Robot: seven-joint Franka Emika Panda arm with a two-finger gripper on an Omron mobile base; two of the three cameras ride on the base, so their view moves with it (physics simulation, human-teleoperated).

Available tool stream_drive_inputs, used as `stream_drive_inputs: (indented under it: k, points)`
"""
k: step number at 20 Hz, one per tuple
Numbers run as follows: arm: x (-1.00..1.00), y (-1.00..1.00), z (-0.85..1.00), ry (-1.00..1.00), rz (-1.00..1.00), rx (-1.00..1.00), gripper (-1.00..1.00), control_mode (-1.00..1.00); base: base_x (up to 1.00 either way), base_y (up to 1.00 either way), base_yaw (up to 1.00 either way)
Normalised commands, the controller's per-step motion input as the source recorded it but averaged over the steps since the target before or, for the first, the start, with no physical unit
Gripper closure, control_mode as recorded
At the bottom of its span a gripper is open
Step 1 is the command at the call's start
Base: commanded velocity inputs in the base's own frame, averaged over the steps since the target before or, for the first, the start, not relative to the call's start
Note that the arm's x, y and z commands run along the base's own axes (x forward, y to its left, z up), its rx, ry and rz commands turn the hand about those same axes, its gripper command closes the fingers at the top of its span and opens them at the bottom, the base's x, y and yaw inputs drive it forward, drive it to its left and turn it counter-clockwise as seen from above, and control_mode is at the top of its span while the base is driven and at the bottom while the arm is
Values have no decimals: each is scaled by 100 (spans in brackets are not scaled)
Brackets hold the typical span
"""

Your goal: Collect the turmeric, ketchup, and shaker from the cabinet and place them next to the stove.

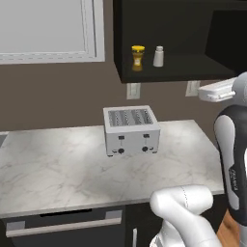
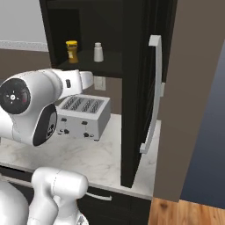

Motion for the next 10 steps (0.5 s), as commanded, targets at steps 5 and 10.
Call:
stream_drive_inputs:
  k: [5, 10]
  points:
    - [30, 0, 4, 0, 0, 0, -100, -100, 0, 0, 0]
    - [13, -3, 0, 0, 0, 0, -100, -100, 0, 0, 0]
